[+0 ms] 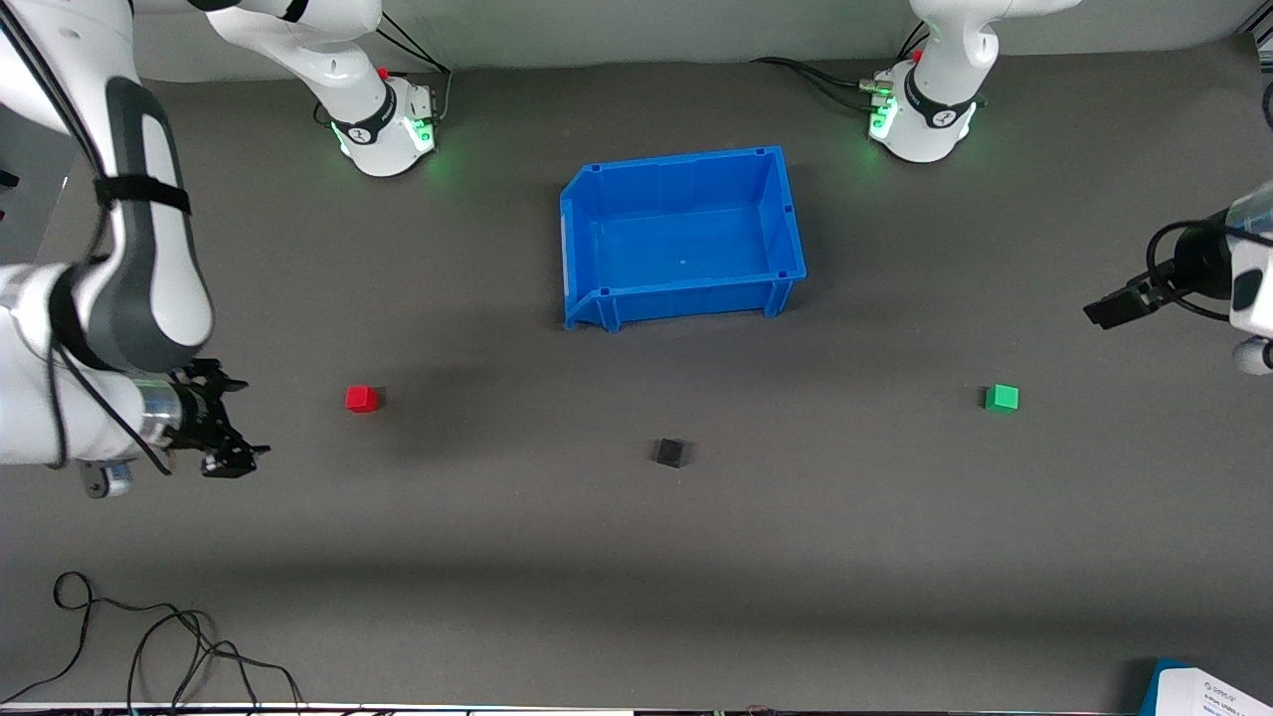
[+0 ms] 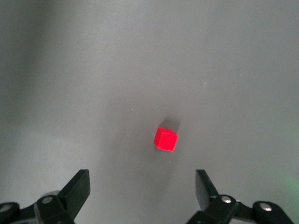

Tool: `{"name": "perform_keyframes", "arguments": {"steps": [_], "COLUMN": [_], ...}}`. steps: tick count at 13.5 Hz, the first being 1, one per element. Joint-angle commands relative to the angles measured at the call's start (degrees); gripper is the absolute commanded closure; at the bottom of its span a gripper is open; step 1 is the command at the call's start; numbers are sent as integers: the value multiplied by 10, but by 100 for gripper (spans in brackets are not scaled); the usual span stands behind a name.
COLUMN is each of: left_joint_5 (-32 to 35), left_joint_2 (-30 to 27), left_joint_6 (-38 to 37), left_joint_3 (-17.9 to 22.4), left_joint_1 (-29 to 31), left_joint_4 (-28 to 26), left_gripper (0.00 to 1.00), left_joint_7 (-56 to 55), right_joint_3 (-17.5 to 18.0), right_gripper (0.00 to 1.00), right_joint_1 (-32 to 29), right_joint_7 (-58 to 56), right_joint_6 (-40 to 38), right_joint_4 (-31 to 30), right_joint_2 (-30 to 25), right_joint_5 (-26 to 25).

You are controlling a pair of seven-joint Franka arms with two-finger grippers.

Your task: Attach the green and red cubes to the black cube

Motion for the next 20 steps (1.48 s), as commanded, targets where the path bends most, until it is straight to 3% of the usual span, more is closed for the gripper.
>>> {"name": "perform_keyframes", "arguments": {"steps": [1, 4, 8, 10, 14, 20], "left_joint_5": [0, -9, -21, -21, -19, -7], "left_joint_2": [23, 38, 34, 50, 78, 149], "left_joint_6": [6, 51, 205, 265, 390, 496], "left_joint_3": [-2, -2, -2, -2, -1, -1], "left_joint_1": [23, 55, 99, 100, 95, 84], "left_joint_4": [-3, -27, -147, -178, -255, -281], "left_gripper": [0, 0, 0, 0, 0, 0], "left_joint_7": [-93, -208, -287, -338, -367, -395], "right_joint_3": [-4, -6, -5, -5, -5, -5], "right_gripper": [0, 0, 0, 0, 2, 5], "right_joint_1": [8, 7, 9, 13, 13, 15], "right_joint_7": [35, 35, 37, 40, 40, 40], "right_joint_6": [89, 177, 312, 321, 322, 343], "right_joint_4": [-120, -232, -316, -317, -322, -317], "right_joint_2": [-44, -85, -60, -41, -28, 6], "right_joint_5": [19, 20, 46, 74, 76, 77]}}
